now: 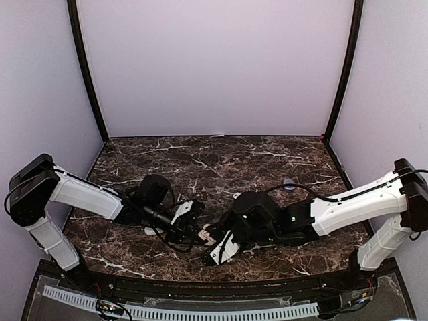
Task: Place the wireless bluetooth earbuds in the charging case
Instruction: Insert the left earbud into the left side groove of the charging case.
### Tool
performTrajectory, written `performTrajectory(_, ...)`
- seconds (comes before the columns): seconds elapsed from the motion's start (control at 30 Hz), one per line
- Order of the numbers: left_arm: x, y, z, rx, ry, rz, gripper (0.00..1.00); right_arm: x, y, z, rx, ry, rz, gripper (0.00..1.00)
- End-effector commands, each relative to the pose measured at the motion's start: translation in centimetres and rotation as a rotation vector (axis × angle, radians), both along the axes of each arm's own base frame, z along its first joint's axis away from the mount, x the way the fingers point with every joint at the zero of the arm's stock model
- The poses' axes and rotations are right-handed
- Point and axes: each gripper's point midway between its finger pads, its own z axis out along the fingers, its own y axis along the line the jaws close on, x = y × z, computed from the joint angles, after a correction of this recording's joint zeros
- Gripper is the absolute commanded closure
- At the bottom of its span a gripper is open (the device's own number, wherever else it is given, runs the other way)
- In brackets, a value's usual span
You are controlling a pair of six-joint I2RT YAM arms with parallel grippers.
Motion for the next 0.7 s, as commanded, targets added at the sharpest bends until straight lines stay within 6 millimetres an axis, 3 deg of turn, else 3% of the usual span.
performTrajectory(0.0,0.1,-0.7,1.3,-0.035,-0.013,-0.011,0.87,-0.6,0.9,0.7,0.025,-0.012,0.019,1.0)
performTrajectory(0.3,0.0,-0.7,1.3,-0.034,-0.003,-0.014,0.87,-0.4,1.5,0.6,0.02,-0.04,0.007,1.0)
performTrajectory(0.67,-0.3,-0.6,1.6,-0.048,0.0,-0.031,0.87,-1.4,1.4,-0.4,-0.02,-0.098,0.079,1.0)
